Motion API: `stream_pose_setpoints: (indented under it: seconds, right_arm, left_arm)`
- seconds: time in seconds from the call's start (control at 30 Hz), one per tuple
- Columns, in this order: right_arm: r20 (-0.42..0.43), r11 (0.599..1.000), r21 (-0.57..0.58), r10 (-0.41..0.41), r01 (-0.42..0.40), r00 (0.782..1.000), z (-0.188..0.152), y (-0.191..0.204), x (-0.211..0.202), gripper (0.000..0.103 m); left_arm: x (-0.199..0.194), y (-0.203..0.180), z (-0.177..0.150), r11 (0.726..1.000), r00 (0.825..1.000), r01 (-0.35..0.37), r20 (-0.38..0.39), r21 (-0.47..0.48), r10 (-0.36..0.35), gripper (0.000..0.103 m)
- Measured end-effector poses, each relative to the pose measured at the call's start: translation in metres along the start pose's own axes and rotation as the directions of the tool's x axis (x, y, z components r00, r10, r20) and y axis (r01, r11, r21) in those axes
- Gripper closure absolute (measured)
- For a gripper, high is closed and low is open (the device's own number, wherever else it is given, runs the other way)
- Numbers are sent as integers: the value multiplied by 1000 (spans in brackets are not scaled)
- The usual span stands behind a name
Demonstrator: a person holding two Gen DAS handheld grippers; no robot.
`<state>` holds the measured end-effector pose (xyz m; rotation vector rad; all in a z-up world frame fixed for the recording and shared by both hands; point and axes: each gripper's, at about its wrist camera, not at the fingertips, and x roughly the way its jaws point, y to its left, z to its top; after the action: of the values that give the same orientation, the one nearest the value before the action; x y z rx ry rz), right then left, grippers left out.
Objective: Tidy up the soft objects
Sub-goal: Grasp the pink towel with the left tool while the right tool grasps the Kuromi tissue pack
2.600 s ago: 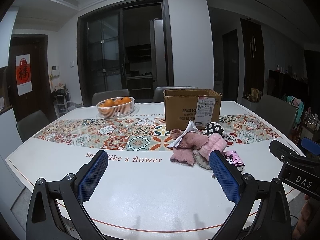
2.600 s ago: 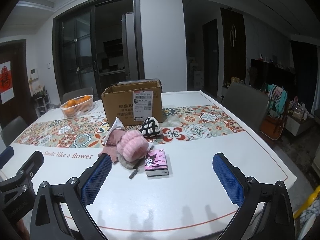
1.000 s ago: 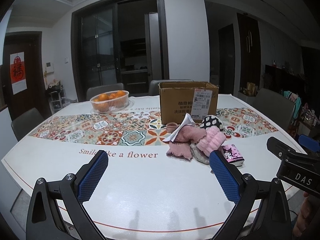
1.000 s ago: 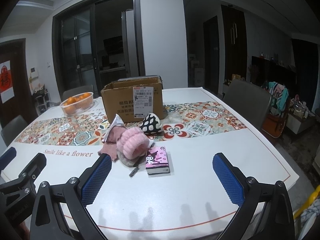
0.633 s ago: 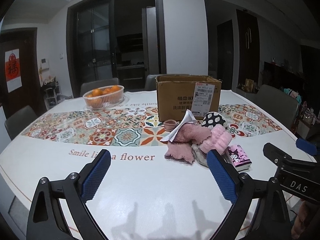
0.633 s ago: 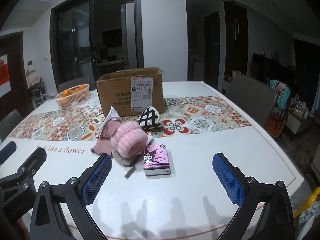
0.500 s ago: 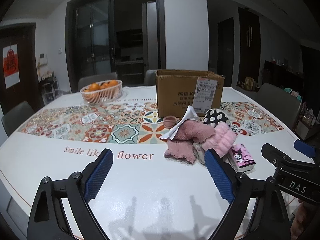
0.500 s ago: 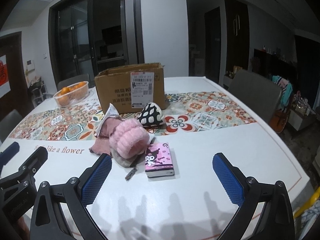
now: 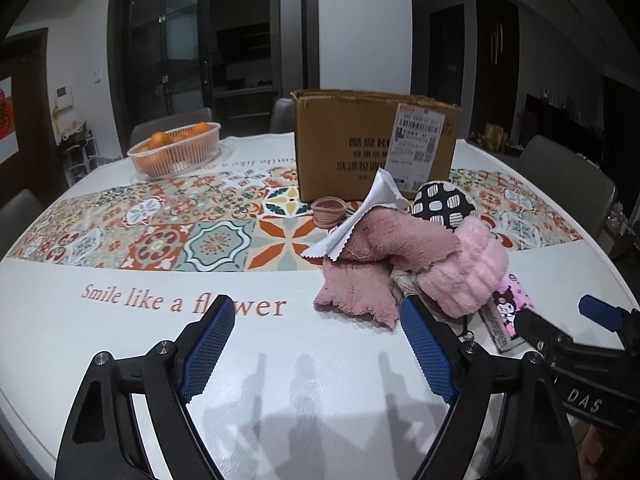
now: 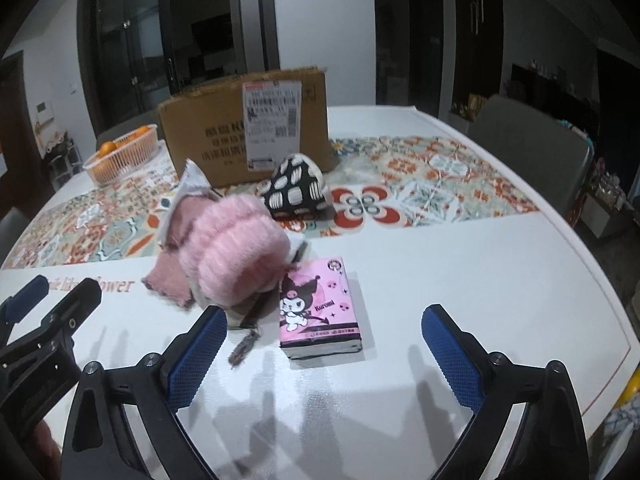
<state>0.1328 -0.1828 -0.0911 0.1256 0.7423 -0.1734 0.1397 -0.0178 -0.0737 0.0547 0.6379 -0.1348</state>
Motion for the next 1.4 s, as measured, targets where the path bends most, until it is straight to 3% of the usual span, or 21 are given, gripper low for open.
stream_pose_setpoints:
  seconds: [0.53,0.8,1.07,1.13,1.2,1.4]
  right_arm:
    - [-90,1000,3,3,-3,996,0,1,42,13]
    - [-117,999,31,10,-7,993,5,-3,55,24]
    - [-136,999,43,27,-21,990,6,-4,65,43]
    - [-135,999,47,33,-27,990,6,-4,65,47]
    - [-134,998,50,35,-29,990,6,-5,64,47]
    - [-120,997,69,42,-34,992,6,-10,56,48]
  left_arm:
    - [67,-14,8,999,993,37,-116,10,-36,25]
    - [89,-21,15,999,982,46,-183,20,-41,28]
    - [103,-25,13,995,964,102,-248,16,-95,50]
    - [102,-25,13,993,963,121,-245,12,-114,72]
    - [102,-26,13,989,959,148,-243,2,-143,84]
    - [86,-30,12,987,969,157,-195,21,-150,88]
